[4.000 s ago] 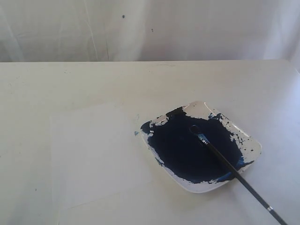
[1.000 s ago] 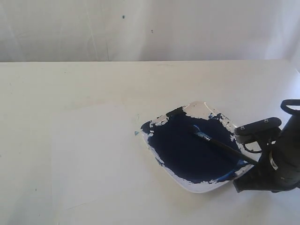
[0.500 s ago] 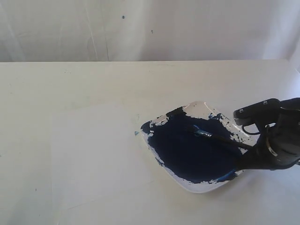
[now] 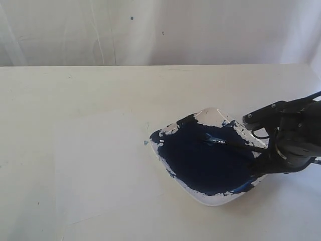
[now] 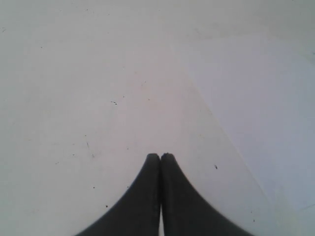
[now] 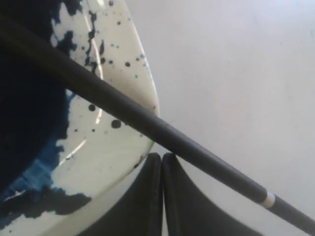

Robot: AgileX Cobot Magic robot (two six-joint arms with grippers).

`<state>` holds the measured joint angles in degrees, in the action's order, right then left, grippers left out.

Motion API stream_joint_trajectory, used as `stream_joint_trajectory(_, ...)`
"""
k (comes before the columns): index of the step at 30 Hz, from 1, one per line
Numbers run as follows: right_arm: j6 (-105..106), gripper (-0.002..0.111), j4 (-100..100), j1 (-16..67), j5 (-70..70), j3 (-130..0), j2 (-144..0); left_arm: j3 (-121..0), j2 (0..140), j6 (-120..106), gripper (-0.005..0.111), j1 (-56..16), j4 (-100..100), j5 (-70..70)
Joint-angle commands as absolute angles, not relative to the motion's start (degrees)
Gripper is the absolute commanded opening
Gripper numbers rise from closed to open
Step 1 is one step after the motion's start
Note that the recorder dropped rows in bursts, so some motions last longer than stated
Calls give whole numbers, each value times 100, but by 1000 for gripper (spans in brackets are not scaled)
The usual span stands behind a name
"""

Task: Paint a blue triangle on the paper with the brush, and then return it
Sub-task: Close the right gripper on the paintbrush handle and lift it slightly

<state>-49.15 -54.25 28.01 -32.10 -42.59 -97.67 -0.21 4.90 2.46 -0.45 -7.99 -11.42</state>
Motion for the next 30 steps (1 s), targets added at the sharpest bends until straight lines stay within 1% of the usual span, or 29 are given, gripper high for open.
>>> stream_joint_trajectory(1,-5228,0,-5860,2797,-3446,-4456,-9900,0,507,257,0,-69,-835,-1160)
stream_joint_trajectory(9,-5371,0,-6273,2782,-3615,-4691,-10160,0,507,257,0,-69,-835,-1160)
stream_joint_trajectory(17,-5723,0,-6713,2508,-3615,-4991,-10509,0,507,257,0,-69,-835,-1160)
stream_joint_trajectory(27,-6027,0,-6906,2398,-3355,-5408,-10642,0,507,257,0,-69,-835,-1160)
stream_joint_trajectory(30,-6157,0,-6756,2398,-3696,-5435,-10592,0,507,257,0,-69,-835,-1160)
